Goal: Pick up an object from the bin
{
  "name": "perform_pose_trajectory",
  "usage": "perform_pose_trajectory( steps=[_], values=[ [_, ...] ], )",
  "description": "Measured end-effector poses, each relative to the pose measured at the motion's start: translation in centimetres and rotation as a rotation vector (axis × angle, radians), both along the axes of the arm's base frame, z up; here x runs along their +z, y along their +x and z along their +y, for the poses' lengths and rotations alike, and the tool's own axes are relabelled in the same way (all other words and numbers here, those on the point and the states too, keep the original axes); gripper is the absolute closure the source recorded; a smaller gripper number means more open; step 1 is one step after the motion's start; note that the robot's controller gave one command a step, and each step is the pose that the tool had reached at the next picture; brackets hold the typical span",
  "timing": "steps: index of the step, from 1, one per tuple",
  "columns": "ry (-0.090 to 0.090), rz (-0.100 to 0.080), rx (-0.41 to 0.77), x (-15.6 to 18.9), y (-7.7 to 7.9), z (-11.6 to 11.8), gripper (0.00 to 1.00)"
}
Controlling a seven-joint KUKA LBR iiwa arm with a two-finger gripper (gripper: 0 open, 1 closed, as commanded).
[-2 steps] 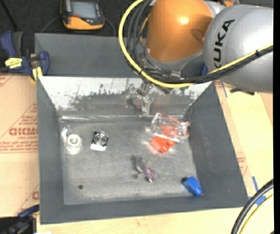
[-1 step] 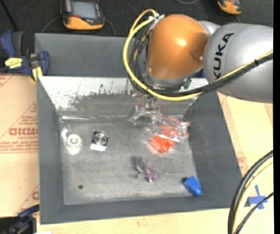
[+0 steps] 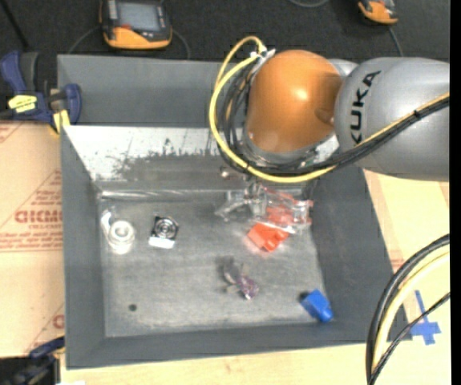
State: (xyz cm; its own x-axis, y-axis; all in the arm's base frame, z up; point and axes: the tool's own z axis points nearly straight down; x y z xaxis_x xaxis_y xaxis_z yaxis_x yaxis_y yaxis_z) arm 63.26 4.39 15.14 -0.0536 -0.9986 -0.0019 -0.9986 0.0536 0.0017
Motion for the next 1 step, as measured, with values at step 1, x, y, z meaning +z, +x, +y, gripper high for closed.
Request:
perform_pose_trajectory(
  steps=[1],
  values=[
    [0.001,-0.007,0.009,-1.21,2.24,-0.01,1.0]
  ],
)
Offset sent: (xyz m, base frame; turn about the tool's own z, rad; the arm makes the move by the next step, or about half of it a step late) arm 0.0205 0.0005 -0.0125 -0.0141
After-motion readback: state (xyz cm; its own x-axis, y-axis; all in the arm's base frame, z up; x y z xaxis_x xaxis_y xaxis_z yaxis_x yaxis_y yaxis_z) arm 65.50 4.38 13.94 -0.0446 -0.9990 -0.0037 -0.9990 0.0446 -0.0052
